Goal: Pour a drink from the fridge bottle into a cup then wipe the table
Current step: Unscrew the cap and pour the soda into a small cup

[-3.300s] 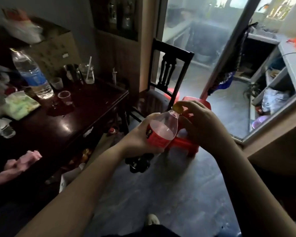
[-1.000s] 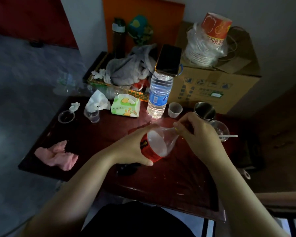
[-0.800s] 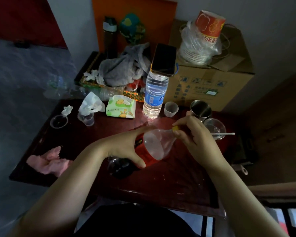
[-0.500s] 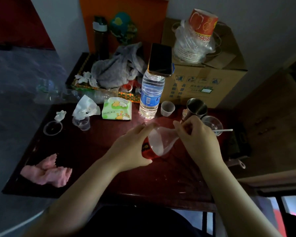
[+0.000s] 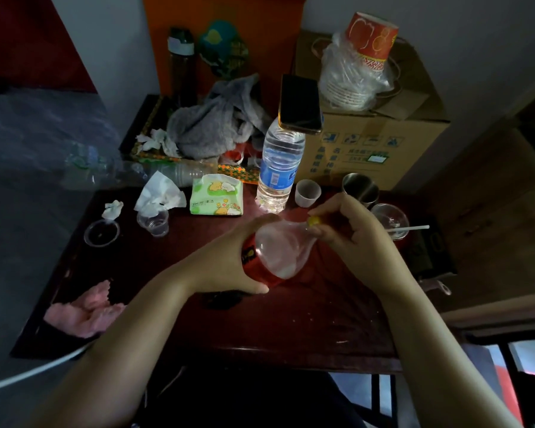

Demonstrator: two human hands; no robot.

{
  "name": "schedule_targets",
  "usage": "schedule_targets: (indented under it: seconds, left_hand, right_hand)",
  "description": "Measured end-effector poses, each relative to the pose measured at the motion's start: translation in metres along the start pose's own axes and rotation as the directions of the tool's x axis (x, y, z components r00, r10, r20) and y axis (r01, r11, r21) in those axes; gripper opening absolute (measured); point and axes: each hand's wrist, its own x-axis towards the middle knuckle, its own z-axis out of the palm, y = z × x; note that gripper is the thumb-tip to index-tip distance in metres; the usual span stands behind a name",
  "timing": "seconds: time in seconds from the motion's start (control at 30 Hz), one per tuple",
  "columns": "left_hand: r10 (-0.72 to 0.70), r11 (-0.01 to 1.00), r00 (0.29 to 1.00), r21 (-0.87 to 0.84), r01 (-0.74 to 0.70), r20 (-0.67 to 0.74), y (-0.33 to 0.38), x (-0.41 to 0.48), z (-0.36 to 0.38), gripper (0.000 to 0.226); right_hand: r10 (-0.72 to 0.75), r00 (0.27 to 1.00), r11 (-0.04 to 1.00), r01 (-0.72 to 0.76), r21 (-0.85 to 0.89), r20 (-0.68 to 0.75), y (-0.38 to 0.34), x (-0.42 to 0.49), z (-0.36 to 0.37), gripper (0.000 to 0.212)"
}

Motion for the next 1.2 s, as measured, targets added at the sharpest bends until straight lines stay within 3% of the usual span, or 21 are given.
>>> schedule_targets:
  seconds: [0.07, 0.13, 0.23, 0.3, 0.37, 0.43, 0.57, 0.63, 0.83, 0.93, 1.03, 1.13, 1.2]
  left_hand:
    - [-0.011, 1.0, 1.0, -0.022, 0.011, 0.017, 0.001, 0.0, -0.003, 0.107]
    - [-0.005, 1.0, 0.999, 0.018, 0.006, -0.043, 0.005, 0.001, 0.0, 0.106]
    - [0.026, 0.993, 0.978, 0.117, -0.002, -0.207, 0.01, 0.002, 0.015, 0.106]
    - [0.056, 0.972, 0.956, 0.236, 0.014, -0.289, 0.012, 0.004, 0.025, 0.107]
    - [0.117, 0.947, 0.932, 0.322, 0.0, -0.344, 0.012, 0.006, 0.031, 0.108]
    - [0.125, 0.954, 0.93, 0.3, -0.017, -0.345, 0.011, 0.008, 0.031, 0.108]
    - [0.039, 0.999, 0.982, 0.03, -0.034, -0.183, 0.007, 0.008, 0.018, 0.11]
    - [0.011, 1.0, 0.995, -0.02, -0.013, -0.099, 0.005, 0.007, 0.011, 0.112]
    - [-0.001, 1.0, 0.994, 0.007, 0.002, -0.114, 0.003, 0.006, 0.015, 0.109]
    - [0.003, 0.999, 0.993, 0.039, 0.001, -0.117, 0.002, 0.006, 0.012, 0.11]
    - [-0.009, 0.999, 0.992, 0.047, 0.015, -0.124, 0.0, 0.005, 0.008, 0.111]
    - [-0.023, 0.999, 0.992, 0.045, 0.028, -0.122, 0.0, 0.003, 0.007, 0.11]
    - [-0.026, 0.998, 0.993, 0.045, 0.032, -0.118, -0.001, 0.002, 0.005, 0.108]
  right_hand:
    - [0.067, 0.998, 0.996, -0.068, 0.06, 0.018, -0.004, 0.004, -0.003, 0.015]
    - [0.191, 0.981, 0.981, -0.191, 0.009, 0.044, -0.005, 0.008, -0.009, 0.018]
    - [0.333, 0.94, 0.908, -0.34, -0.245, -0.07, -0.005, 0.009, -0.012, 0.027]
    - [0.311, 0.93, 0.851, -0.363, -0.38, -0.194, -0.006, 0.01, -0.005, 0.038]
    - [0.257, 0.928, 0.835, -0.353, -0.422, -0.269, -0.007, 0.01, 0.0, 0.041]
    - [0.23, 0.934, 0.857, -0.327, -0.399, -0.272, -0.006, 0.011, 0.0, 0.036]
    - [0.065, 0.996, 0.971, -0.078, -0.226, -0.067, -0.011, 0.011, -0.01, 0.02]
    - [0.012, 0.999, 0.985, -0.003, -0.174, 0.048, -0.009, 0.011, -0.014, 0.021]
    - [0.086, 0.984, 0.989, -0.065, -0.136, 0.159, -0.006, 0.011, -0.022, 0.045]
    - [0.17, 0.983, 0.959, -0.148, -0.242, 0.069, -0.008, 0.012, -0.015, 0.059]
    - [0.231, 0.973, 0.892, -0.224, -0.392, -0.03, -0.009, 0.014, -0.008, 0.044]
    - [0.199, 0.98, 0.93, -0.182, -0.32, 0.02, -0.008, 0.014, -0.009, 0.028]
    - [0.171, 0.98, 0.954, -0.139, -0.265, 0.099, -0.007, 0.014, -0.012, 0.035]
